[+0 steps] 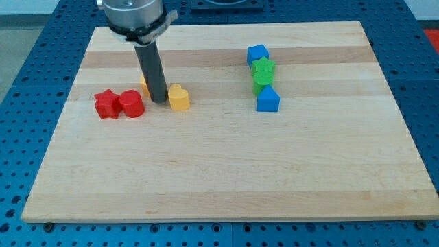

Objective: Push the hexagon above the yellow heart

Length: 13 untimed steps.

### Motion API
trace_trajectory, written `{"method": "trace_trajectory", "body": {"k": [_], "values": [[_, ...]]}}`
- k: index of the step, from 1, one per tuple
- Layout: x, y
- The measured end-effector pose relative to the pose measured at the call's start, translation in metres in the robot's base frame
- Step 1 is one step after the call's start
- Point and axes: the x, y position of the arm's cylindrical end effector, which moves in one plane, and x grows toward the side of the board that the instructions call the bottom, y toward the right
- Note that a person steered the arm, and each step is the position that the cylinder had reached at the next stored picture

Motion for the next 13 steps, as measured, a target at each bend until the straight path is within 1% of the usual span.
{"method": "trace_trajectory", "body": {"k": [1,2,4,5,7,8,10,11,13], "values": [[-0.029,-0.009],[-0.048,-0.008],[-0.105,-0.004],[-0.110,-0.034],[-0.078,-0.090],[-0.073,-0.091],[-0.072,-0.068],[-0.060,-0.063],[-0.058,-0.027]]}}
